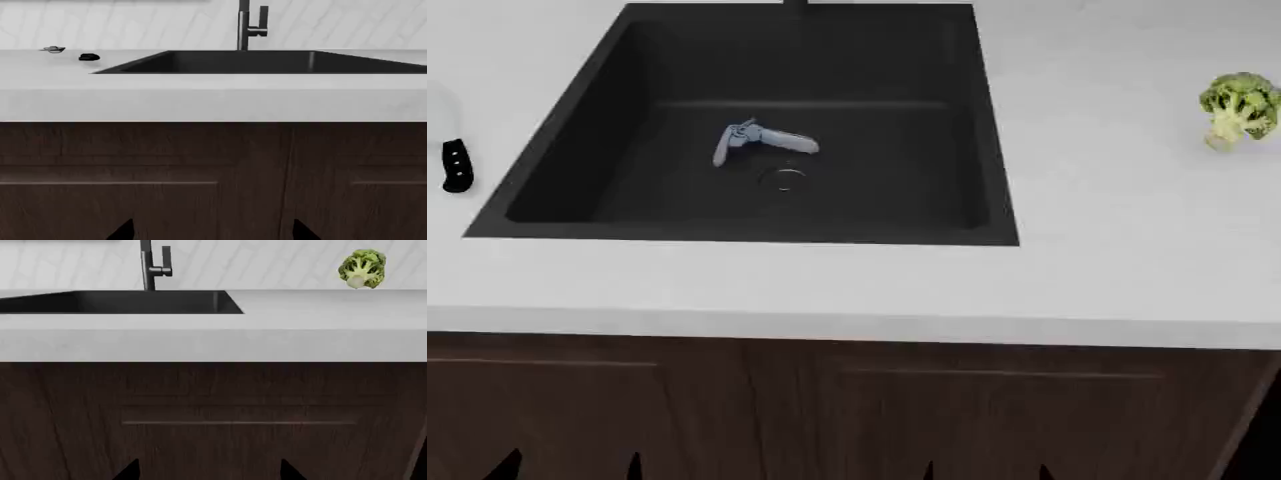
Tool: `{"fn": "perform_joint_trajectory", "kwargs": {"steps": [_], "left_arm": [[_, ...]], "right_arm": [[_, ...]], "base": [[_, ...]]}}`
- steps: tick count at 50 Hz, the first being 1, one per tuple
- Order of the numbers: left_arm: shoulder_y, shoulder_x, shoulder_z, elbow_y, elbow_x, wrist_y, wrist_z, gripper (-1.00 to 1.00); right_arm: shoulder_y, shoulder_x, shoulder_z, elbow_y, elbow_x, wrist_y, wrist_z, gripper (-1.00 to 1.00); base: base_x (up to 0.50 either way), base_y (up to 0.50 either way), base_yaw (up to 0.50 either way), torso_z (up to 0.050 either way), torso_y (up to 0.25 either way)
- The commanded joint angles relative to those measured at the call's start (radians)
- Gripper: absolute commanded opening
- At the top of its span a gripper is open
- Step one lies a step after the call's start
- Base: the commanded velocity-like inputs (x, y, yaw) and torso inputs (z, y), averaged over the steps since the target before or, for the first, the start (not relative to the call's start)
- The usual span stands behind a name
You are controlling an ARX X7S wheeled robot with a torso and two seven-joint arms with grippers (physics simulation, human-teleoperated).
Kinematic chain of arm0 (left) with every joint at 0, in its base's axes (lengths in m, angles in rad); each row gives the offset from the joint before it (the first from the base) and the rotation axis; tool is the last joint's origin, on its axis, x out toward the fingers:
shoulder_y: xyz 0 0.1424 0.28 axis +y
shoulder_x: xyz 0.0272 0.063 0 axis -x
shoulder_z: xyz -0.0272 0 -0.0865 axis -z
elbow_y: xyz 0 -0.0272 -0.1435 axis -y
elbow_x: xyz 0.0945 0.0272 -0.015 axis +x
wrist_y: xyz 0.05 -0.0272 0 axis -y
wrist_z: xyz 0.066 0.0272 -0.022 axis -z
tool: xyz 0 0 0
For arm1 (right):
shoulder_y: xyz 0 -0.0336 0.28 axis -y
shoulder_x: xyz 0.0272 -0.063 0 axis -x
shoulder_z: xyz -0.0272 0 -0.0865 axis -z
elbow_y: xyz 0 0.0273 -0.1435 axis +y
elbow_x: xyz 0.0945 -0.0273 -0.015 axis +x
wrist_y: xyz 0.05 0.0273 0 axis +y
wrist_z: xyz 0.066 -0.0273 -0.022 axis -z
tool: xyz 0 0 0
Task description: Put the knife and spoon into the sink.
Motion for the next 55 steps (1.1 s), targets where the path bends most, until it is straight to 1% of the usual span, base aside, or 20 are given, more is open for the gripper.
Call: {"fn": "perform_joint_trajectory", "kwargs": {"steps": [1,4,14,21,34,35,45,55], "left_arm": [[-0.004,-0.011,0.013,-0.017,-0.012,0.014,-0.012,1.00],[-0.002,-0.027,0.028,-0.020,-0.021,0.014,-0.024,1.00],[0.001,-0.051,0.060,-0.011,-0.053,0.016,-0.039,1.00],[0.003,-0.067,0.084,-0.007,-0.046,0.017,-0.051,1.00],[0.004,-0.069,0.087,-0.006,-0.053,0.012,-0.052,1.00],[0.019,-0.051,0.067,0.038,0.069,-0.025,-0.056,1.00],[0.018,-0.066,0.082,0.037,0.049,-0.008,-0.077,1.00],[0.034,-0.085,0.097,0.099,0.051,-0.016,-0.096,1.00]], "right_arm": [[0.001,0.013,-0.017,0.010,0.013,-0.009,0.017,1.00],[-0.001,0.025,-0.042,-0.007,0.018,0.008,0.032,1.00],[-0.005,0.048,-0.068,0.004,0.055,-0.007,0.054,1.00],[-0.008,0.059,-0.082,0.003,0.070,-0.010,0.067,1.00],[-0.009,0.062,-0.085,0.001,0.076,-0.011,0.069,1.00],[0.001,0.041,-0.079,-0.044,0.099,0.062,0.042,1.00],[0.000,0.061,-0.105,-0.055,0.127,0.059,0.048,1.00],[-0.023,0.084,-0.124,-0.169,0.126,0.078,0.076,1.00]], "base": [[0.00,0.00,0.00,0.000,0.000],[0.00,0.00,0.00,0.000,0.000],[0.00,0.00,0.00,0.000,0.000],[0.00,0.00,0.00,0.000,0.000],[0.00,0.00,0.00,0.000,0.000],[0.00,0.00,0.00,0.000,0.000],[0.00,0.00,0.00,0.000,0.000],[0.00,0.00,0.00,0.000,0.000]]}}
